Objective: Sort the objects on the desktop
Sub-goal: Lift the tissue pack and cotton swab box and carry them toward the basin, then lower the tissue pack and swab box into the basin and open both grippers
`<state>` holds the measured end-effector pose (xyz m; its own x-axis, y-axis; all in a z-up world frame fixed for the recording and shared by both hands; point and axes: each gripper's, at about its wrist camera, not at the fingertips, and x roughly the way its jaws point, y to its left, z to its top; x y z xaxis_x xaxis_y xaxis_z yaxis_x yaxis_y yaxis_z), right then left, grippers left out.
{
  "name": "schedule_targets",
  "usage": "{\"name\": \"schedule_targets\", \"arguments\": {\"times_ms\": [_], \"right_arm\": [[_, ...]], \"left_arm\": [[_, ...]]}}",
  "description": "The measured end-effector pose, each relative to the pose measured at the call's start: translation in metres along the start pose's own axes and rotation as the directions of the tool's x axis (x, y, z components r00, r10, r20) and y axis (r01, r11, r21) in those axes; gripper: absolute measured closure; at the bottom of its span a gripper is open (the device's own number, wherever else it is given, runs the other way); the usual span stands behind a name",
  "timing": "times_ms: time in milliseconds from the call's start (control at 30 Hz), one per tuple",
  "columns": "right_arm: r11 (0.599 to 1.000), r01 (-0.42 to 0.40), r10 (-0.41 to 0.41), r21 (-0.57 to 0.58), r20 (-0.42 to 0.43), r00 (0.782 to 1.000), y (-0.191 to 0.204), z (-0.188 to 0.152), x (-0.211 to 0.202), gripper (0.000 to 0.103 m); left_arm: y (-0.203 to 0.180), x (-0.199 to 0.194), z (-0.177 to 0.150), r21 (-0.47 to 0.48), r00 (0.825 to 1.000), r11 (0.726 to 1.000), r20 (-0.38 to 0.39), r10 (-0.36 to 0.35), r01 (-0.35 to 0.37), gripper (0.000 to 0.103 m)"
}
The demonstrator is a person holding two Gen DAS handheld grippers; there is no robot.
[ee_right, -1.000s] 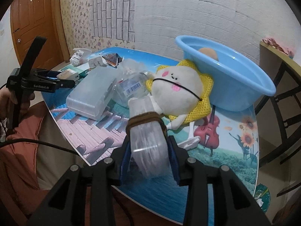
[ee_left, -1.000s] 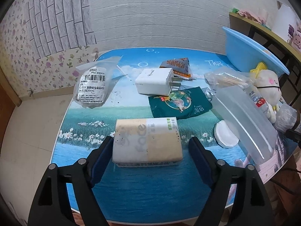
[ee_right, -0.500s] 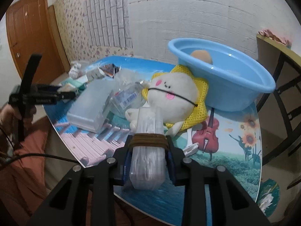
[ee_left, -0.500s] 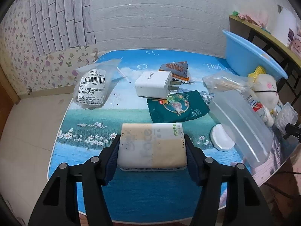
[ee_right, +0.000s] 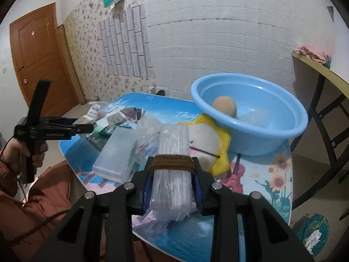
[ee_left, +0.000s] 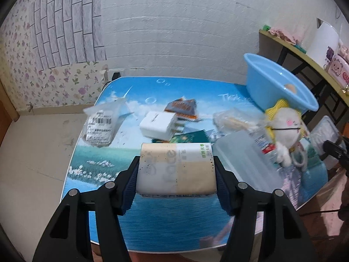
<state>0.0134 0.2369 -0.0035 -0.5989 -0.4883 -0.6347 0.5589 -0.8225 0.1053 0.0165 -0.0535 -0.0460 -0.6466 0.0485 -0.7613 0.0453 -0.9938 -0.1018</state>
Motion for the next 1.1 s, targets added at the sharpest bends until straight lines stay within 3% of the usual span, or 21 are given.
{"name": "schedule_targets", "arguments": {"times_ms": [533,1100], "right_arm": [[0.997,-0.02,0.012,0.076,0.093,0.996,-0.037,0.032,-0.011,0.072],[0.987,0.041,-0.055,0.155,0.084,0.995,-0.108,0.052,0.003,0.072]], "left_arm": [[-0.057,-0.011,0.049,0.059,0.998,0.997,0.038,-0.045,0.042,0.042],[-0.158,0.017,0.102,0.193,0.989,0.971,0.027,-0.148,0.14,0.042]]}}
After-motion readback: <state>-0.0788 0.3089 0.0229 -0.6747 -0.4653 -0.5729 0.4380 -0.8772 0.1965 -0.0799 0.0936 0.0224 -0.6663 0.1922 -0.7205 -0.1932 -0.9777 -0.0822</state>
